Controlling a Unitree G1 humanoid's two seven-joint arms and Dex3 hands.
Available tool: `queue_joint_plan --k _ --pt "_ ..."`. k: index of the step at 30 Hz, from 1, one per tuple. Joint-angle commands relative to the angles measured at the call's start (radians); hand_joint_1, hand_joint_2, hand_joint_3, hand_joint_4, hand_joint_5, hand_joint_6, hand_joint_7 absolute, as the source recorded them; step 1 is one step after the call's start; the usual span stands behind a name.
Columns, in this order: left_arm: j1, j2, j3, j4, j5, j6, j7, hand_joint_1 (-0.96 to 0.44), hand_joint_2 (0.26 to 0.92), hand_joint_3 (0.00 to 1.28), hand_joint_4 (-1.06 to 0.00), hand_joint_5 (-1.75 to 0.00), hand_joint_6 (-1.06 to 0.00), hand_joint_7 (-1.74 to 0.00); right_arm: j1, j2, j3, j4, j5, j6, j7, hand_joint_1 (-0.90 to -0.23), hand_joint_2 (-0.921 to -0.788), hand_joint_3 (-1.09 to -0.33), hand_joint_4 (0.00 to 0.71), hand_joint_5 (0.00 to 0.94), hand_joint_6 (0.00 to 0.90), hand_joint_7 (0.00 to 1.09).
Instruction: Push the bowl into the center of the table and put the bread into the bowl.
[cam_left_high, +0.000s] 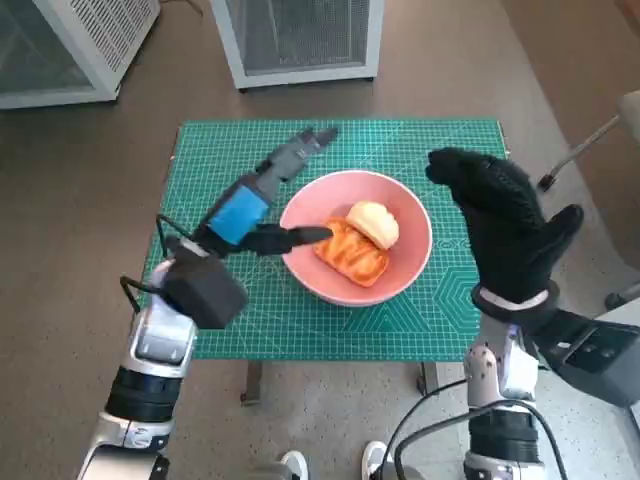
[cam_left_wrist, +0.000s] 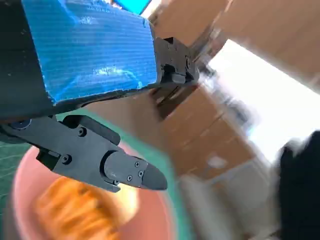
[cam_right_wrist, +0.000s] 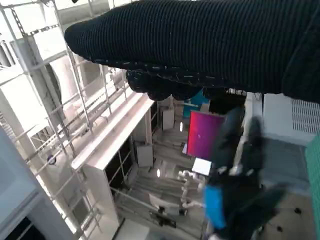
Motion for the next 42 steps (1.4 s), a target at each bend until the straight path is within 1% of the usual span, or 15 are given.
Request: queue_joint_plan --k 1,4,6,10,19,23,31,36,42 --pt "0.034 -0.073 0.026 -0.022 -0.087 -0.080 0.012 -0.51 0.921 0.30 -0.11 -0.01 -0.02 -0.49 -0.005 -0.008 0.002 -0.002 -0.053 -0.008 -0.048 -0.450 -0.921 -0.426 0.271 0.001 0.090 0.53" --pt "0.048 -0.104 0.038 -0.023 -0.116 -0.121 0.020 -0.54 0.921 0.37 -0.14 -0.03 -0.01 -0.52 -0.014 -0.010 0.005 -0.016 -0.069 -0.006 -0.071 -0.453 -0.921 -0.437 0.274 0.002 0.085 0.53" --pt "0.052 -0.117 0.039 -0.016 -0.117 -0.148 0.025 -0.56 0.921 0.41 -0.15 -0.04 0.00 -0.54 -0.020 -0.014 0.006 -0.026 -0.071 -0.001 -0.080 -0.455 -0.921 -0.440 0.275 0.003 0.085 0.53" --pt "0.057 -0.124 0.035 -0.013 -0.111 -0.182 0.019 -0.59 0.921 0.43 -0.17 -0.04 0.00 -0.55 -0.030 -0.016 0.012 -0.041 -0.068 0.008 -0.088 -0.451 -0.921 -0.441 0.276 0.003 0.092 0.53" --pt "0.057 -0.122 0.033 -0.016 -0.109 -0.193 0.006 -0.61 0.921 0.45 -0.17 -0.05 0.00 -0.57 -0.030 -0.020 0.024 -0.058 -0.065 0.019 -0.095 -0.437 -0.921 -0.447 0.274 0.002 0.105 0.54" --pt "0.050 -0.117 0.027 -0.077 -0.176 -0.155 -0.043 -0.61 0.921 0.46 -0.18 -0.06 0.00 -0.58 -0.057 -0.032 0.034 -0.080 -0.077 0.035 -0.106 -0.428 -0.921 -0.446 0.266 0.000 0.102 0.54" --pt "0.035 -0.119 0.037 -0.110 -0.272 -0.098 -0.105 -0.56 0.921 0.44 -0.16 -0.06 0.00 -0.58 -0.080 -0.044 0.031 -0.074 -0.092 0.025 -0.126 -0.423 -0.921 -0.443 0.255 0.000 0.103 0.54" --pt "0.023 -0.125 0.049 -0.115 -0.318 -0.073 -0.129 -0.53 0.921 0.43 -0.14 -0.06 0.00 -0.58 -0.089 -0.049 0.028 -0.062 -0.103 0.018 -0.135 -0.428 -0.921 -0.442 0.246 0.000 0.105 0.54" --pt "0.010 -0.130 0.062 -0.122 -0.335 -0.057 -0.132 -0.53 0.921 0.42 -0.12 -0.06 0.00 -0.59 -0.092 -0.052 0.027 -0.057 -0.114 0.023 -0.146 -0.442 -0.921 -0.439 0.242 0.000 0.111 0.54"
